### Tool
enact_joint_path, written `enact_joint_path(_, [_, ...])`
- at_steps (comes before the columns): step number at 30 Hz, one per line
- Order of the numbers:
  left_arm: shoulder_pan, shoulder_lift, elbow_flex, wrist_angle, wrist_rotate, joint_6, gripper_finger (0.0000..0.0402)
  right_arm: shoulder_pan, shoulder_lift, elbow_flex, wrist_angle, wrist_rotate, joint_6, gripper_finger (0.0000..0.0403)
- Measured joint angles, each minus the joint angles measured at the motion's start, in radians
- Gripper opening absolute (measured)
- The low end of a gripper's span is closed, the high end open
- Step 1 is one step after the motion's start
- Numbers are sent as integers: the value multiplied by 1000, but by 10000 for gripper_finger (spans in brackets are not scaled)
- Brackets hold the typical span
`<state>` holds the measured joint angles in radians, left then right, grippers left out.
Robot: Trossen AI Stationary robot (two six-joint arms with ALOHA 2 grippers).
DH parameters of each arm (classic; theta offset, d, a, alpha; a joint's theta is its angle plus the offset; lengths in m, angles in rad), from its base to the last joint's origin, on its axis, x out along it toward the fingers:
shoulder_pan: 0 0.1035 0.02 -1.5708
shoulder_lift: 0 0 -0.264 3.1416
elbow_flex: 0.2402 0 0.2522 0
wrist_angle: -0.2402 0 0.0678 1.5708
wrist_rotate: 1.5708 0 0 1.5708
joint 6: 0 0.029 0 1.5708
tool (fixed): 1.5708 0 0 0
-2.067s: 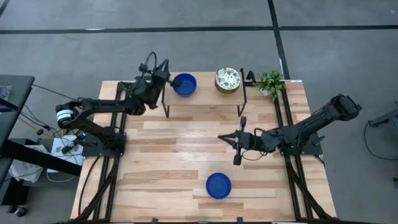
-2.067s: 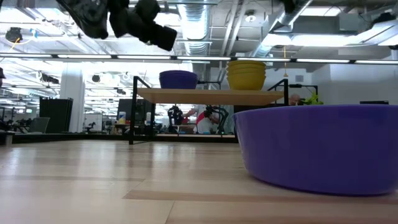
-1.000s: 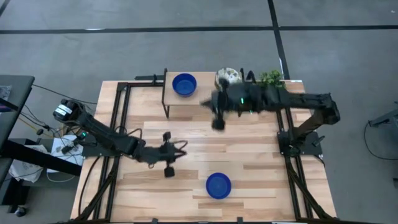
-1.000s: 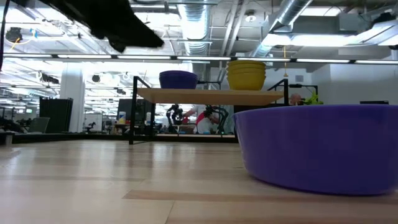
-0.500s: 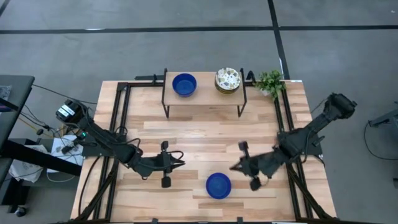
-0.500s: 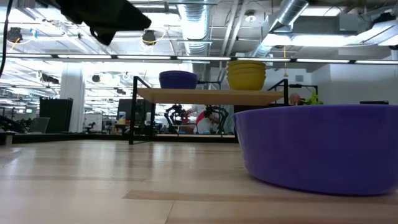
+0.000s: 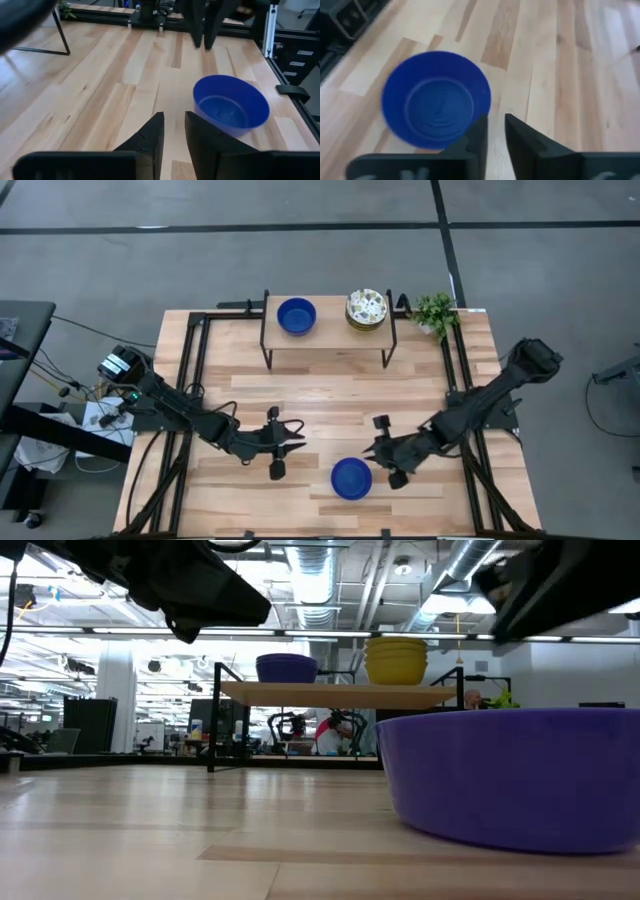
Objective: Pick & Place Mini bowls
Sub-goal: Stack the blue bowl on top of the blue bowl on the shelf
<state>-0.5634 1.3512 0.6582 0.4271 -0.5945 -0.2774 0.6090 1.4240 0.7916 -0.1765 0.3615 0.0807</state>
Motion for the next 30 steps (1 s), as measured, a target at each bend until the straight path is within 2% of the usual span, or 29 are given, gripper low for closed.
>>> enact_joint_path(5, [4,0,0,0,1,2,87,-65,99,0,118,-76,-10,121])
enact_joint_path(9, [4,0,0,0,18,3,88,-107,155,20,107,-90,-10,163])
enact_joint_path(14, [5,0,0,1,27,10,88,-136,203,49,110,-244,-2,196])
enact_joint_path(20, [10,0,0,1,27,11,88,-140,258,79,110,-321,-1,207])
enact_joint_path(30, [10,0,0,1,27,11,88,-174,299,92,100,-346,25,188])
